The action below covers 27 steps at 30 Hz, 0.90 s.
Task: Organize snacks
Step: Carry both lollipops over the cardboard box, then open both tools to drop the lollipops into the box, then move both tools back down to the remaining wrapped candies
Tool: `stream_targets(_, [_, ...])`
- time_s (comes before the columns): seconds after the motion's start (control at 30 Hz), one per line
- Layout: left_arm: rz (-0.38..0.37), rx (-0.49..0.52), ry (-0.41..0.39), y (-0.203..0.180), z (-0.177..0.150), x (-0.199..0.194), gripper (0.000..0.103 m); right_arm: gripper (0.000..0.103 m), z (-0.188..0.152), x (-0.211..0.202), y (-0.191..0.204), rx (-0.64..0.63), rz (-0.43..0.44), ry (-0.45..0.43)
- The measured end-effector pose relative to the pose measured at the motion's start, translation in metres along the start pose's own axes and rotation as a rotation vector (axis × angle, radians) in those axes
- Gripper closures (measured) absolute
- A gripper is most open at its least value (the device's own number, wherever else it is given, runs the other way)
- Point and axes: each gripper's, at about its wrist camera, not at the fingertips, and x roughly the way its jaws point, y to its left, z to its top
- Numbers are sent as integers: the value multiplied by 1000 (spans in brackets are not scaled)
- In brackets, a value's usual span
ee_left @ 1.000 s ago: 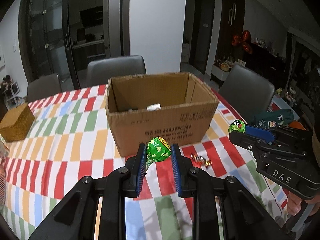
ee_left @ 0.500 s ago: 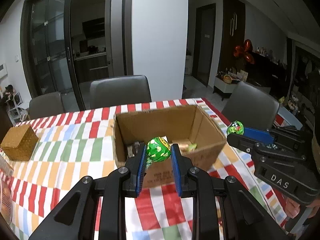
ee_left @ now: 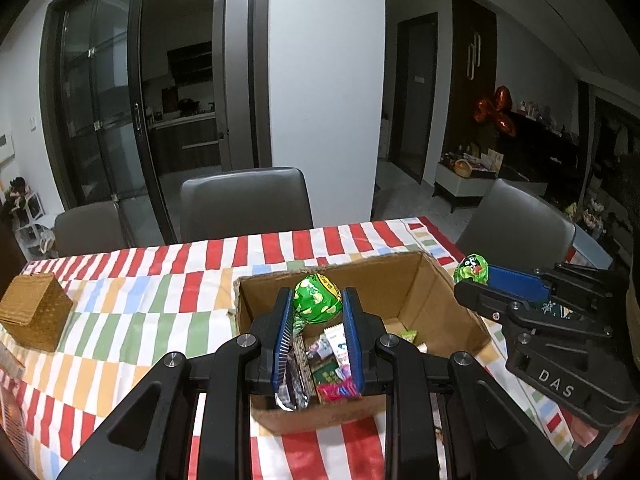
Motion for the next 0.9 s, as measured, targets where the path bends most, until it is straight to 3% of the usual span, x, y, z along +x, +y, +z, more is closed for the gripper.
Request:
stream_targets(0.2, [12, 30, 11, 0, 9, 21, 76, 77, 7, 23, 0, -3, -3, 17])
stream_targets(0.3, [35, 30, -8, 0, 8, 20, 50, 72, 7, 29, 0, -5, -7, 17])
stream_targets(0.37, [32, 24, -12, 3, 5, 15, 50, 55, 7, 29, -1, 4, -19, 14])
stream_targets(0.57, [37, 24, -6, -4, -10, -4, 49, 55, -6, 14, -1, -10, -19, -7])
stream_targets(0.73, [63, 35, -10, -17, -31, -29, 41, 55, -27, -12, 5, -25, 0, -16])
stream_targets(0.9, [84, 58, 7, -29, -59, -53, 39, 55, -53, -31, 10, -40, 27, 11])
